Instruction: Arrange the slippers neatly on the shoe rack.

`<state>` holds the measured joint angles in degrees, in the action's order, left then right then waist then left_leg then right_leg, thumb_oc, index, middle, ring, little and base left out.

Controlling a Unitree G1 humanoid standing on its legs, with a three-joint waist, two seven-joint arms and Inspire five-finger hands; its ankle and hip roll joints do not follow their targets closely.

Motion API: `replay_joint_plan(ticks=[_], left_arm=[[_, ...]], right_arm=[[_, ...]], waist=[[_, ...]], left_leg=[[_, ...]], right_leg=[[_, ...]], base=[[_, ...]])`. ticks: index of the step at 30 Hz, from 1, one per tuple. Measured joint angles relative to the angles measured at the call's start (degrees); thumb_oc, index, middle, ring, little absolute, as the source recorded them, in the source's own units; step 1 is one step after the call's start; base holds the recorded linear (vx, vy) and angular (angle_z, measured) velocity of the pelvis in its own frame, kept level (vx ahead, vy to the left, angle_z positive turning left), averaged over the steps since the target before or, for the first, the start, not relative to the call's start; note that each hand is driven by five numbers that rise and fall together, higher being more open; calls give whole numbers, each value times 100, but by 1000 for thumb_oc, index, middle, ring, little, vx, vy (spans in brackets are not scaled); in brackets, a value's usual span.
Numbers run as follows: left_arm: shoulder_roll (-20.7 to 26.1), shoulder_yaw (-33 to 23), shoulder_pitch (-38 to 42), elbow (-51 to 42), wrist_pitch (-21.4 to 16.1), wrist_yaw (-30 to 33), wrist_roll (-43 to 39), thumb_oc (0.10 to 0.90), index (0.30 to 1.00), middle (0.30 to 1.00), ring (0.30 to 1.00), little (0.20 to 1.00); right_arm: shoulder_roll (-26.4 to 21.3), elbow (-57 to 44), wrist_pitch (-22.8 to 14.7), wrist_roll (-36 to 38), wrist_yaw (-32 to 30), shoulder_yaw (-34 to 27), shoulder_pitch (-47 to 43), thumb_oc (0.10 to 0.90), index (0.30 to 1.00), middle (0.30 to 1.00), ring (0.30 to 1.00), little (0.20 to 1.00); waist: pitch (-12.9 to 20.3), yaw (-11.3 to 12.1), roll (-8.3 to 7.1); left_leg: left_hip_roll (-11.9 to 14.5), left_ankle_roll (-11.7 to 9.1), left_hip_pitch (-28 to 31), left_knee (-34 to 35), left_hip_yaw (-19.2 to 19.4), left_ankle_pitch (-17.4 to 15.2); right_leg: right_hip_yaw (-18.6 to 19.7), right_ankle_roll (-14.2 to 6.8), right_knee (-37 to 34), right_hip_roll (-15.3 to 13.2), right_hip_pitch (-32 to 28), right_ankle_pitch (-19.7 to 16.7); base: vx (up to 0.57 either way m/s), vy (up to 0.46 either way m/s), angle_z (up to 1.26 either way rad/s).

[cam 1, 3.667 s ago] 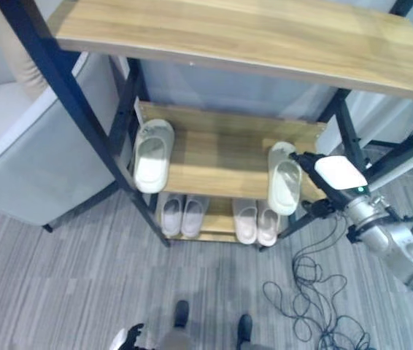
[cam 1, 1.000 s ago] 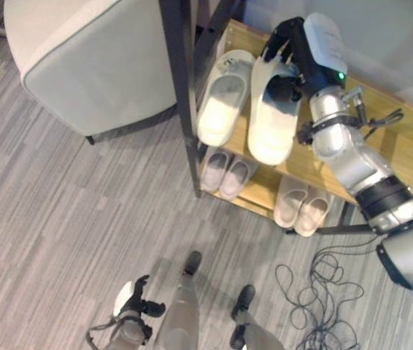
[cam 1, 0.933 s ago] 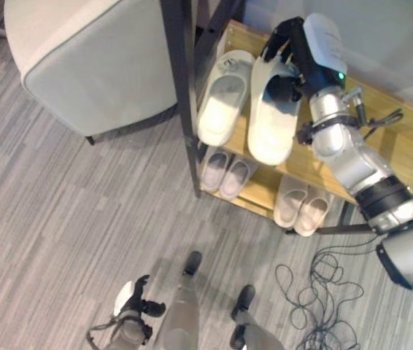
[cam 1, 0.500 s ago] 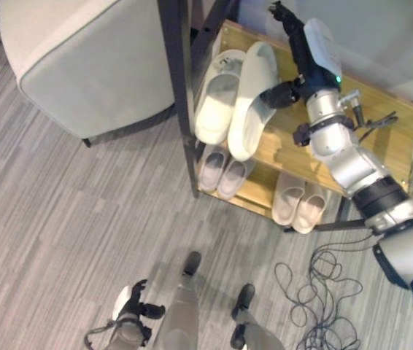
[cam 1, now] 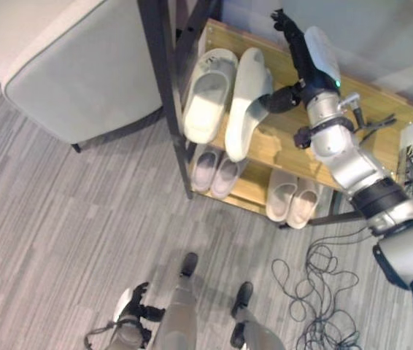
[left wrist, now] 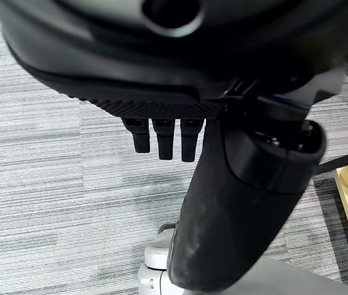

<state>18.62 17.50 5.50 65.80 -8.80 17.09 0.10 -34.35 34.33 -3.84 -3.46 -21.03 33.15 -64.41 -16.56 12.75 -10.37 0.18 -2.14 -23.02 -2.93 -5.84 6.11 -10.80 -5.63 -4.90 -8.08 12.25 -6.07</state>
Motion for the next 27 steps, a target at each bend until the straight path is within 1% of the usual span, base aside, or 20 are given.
replay_joint_plan(ticks=[8,13,16,20,24,27], left_arm=[[-7,-40,2,1,-2,0,4,800,900,900,900,900],[-12,-189,2,8,4,5,9,800,900,900,900,900],[-37,-187,4,1,2,7,12,800,900,900,900,900],[-47,-187,2,13,6,12,21,800,900,900,900,900],[-52,-188,3,13,6,15,25,800,900,900,900,900],[-80,-189,4,12,6,22,30,800,900,900,900,900]], right_arm=[[-15,-1,15,-104,-6,-79,283,800,900,900,900,900],[-22,-1,33,-112,-27,-99,329,800,900,900,900,900],[-22,-148,30,-311,-141,-385,505,800,900,900,900,900],[-25,-276,30,-336,-319,-700,623,800,900,900,900,900],[-78,-301,30,-383,-484,-785,626,800,900,900,900,900],[-112,-336,26,-551,-557,-969,695,800,900,900,900,900]], waist=[[16,-13,34],[25,-18,52],[37,-5,78],[49,2,104],[54,3,116],[54,9,117]], left_leg=[[-2,18,-38,-71,57,-19],[-6,22,-106,-139,59,-29],[-16,25,-146,-162,31,-31],[-26,29,-178,-170,12,-29],[-27,29,-177,-170,12,-28],[-29,31,-176,-170,9,-28]], right_leg=[[61,1,0,-10,31,-42],[59,-2,0,-11,68,-64],[26,-2,0,-16,72,-64],[5,-2,0,-19,85,-64],[5,-2,0,-20,85,-64],[2,-2,0,-21,83,-64]], base=[[0,2,-4],[0,0,0],[10,3,5],[7,-1,2],[0,0,0],[0,0,0]])
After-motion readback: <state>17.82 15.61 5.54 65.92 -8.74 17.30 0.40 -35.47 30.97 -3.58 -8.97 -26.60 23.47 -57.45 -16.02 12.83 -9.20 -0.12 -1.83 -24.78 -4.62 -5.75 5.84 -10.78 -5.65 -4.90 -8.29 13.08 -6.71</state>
